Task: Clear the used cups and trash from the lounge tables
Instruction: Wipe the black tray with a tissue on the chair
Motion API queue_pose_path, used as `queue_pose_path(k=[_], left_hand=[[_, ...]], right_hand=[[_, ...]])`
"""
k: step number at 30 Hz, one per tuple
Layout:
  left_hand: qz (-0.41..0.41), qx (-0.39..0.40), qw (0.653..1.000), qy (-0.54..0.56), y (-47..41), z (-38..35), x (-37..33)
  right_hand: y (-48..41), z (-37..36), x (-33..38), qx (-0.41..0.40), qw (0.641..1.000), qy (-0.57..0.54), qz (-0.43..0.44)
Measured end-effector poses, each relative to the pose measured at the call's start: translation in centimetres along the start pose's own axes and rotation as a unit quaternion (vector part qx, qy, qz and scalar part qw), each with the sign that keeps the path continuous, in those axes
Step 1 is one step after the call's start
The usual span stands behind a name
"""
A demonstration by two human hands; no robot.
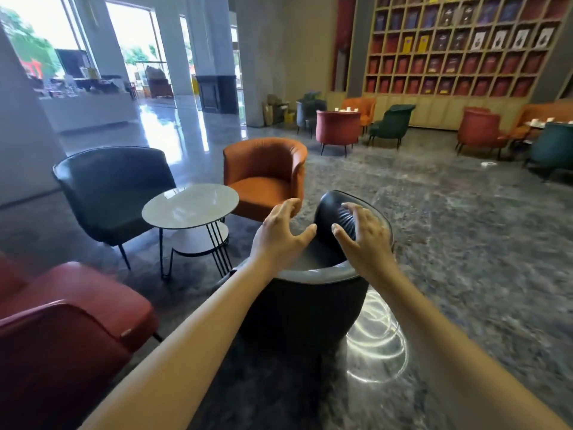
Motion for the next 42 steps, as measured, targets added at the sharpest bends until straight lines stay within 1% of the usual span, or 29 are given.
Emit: queue_pose_path(k=[4,8,14,19,22,29,33,35,39,42], left_hand=[[-0.012,-0.002,1.000,-0.006,-7.7,-3.5,1.4],[-0.021,0.022,1.000,-0.001,-14.8,-7.9,1.6],[-0.003,0.043,0.999,0.015,-22.2,-14.4,3.3],[0.008,0.018,1.000,0.002,-28.3,-18.0,5.3],[0.013,0.008,1.000,-0.002,-32.2,-21.6,5.7],[0.030,-0.007,1.000,-0.004,-44.4,-33.6,3.9],[0.037,-0.023,0.999,-0.011,-52.5,-39.9,2.3],[0.037,-0.032,0.999,-0.011,-56.0,-42.9,1.9],[0.041,-0.019,0.999,-0.014,-63.0,-50.0,1.7],[0.040,-0.018,0.999,-0.010,-69.5,-56.0,1.9]], right_hand=[[-6.4,-2.0,-4.4,0.001,1.000,0.005,-0.004],[-12.5,-3.1,-9.6,-0.003,1.000,0.011,-0.021],[-19.8,-5.7,-16.5,0.008,0.999,0.014,-0.039],[-26.3,-9.2,-20.7,0.028,0.999,-0.012,-0.022],[-30.2,-10.1,-24.6,0.039,0.999,-0.022,-0.012],[-41.7,-8.9,-37.6,0.060,0.998,-0.025,0.012],[-48.8,-7.6,-45.3,0.058,0.997,-0.027,0.031],[-52.2,-7.1,-49.2,0.054,0.998,-0.029,0.028],[-58.6,-7.0,-57.6,0.055,0.998,-0.035,0.008],[-64.0,-7.6,-64.0,0.061,0.998,-0.025,0.009]])
Point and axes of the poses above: each hand's wrist, its own y-axis away from the middle knuckle, its own z-axis out of the back of the hand, x = y × z, the point moved 10 cm from there along -y, towards the middle knuckle, and after that the axes turned 2 degrees about z, right-handed, at the moved point
